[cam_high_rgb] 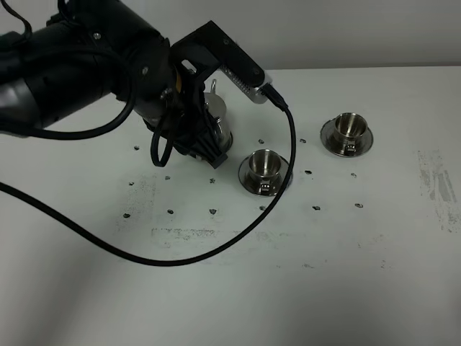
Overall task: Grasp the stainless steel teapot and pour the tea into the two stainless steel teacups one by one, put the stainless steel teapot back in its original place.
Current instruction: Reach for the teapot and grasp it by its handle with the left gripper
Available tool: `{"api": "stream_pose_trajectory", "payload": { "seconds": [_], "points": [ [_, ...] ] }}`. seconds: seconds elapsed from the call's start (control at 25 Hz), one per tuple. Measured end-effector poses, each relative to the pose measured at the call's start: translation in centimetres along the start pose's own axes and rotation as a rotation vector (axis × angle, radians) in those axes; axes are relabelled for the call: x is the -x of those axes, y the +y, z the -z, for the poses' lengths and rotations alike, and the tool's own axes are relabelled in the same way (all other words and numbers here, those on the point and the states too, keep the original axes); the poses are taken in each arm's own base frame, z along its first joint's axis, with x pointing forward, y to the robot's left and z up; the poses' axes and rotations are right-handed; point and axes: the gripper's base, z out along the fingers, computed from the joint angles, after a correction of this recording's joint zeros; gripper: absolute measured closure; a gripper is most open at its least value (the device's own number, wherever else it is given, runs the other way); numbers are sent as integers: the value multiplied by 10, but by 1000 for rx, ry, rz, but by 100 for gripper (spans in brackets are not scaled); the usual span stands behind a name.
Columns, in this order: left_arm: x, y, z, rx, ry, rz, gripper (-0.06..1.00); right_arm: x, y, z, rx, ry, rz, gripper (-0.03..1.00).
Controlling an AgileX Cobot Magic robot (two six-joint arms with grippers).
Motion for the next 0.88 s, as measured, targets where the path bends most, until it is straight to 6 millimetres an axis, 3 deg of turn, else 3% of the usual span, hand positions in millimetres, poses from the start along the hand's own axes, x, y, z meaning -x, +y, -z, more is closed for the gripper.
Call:
{"api": "stream_pose_trajectory", "payload": {
  "seconds": [0.32, 0.56, 0.88],
  "points": [
    [-12, 9, -46, -15, -6, 24, 55, 0, 0, 0, 0, 0, 0, 46],
    [-14, 1, -87, -72, 10, 2, 55, 0, 0, 0, 0, 0, 0, 46],
    [-14, -6, -109, -121, -11, 7, 53, 0, 0, 0, 0, 0, 0, 46]
  ]
}}
